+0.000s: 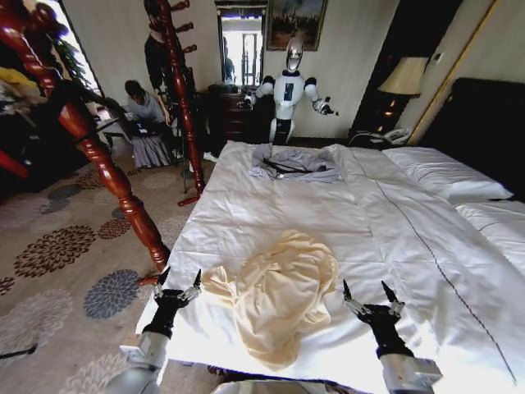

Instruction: Pick up the clothes from the bed and hang them on the clothes hanger.

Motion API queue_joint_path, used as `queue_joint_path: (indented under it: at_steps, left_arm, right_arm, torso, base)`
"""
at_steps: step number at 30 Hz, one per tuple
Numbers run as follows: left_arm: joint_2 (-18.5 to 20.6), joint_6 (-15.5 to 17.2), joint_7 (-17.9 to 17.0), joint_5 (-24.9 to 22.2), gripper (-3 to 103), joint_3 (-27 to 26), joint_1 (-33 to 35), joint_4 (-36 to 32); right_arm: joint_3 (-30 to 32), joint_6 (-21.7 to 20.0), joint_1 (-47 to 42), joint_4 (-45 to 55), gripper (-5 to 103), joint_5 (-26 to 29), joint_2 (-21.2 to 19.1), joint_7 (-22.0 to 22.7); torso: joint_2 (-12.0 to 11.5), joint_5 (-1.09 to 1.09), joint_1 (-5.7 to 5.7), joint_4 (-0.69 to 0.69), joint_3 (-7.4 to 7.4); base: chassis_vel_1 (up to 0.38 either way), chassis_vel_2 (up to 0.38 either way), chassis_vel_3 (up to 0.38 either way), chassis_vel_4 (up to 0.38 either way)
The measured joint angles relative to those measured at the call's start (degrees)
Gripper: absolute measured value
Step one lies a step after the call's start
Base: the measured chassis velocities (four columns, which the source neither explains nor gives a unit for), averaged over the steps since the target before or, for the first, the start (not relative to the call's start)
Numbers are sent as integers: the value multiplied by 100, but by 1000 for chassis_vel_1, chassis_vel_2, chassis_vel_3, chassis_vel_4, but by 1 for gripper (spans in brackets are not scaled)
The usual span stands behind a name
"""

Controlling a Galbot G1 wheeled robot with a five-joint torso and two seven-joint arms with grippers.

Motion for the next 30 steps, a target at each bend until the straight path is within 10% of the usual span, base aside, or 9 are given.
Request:
queue_joint_path:
  at_steps: [14,30]
  left_arm:
    - [-36,68,-56,94,100,216,-36,67]
    - [-102,84,-95,230,100,226,104,210]
  right_arm:
    - [53,-1254,99,173,100,2054,-389,380]
    - [835,-4086,1371,-163,100,7623,-1018,2810]
  torso:
    - [0,1,0,0,0]
    - [0,1,0,0,0]
  base:
    - [0,0,0,0]
    - [0,0,0,0]
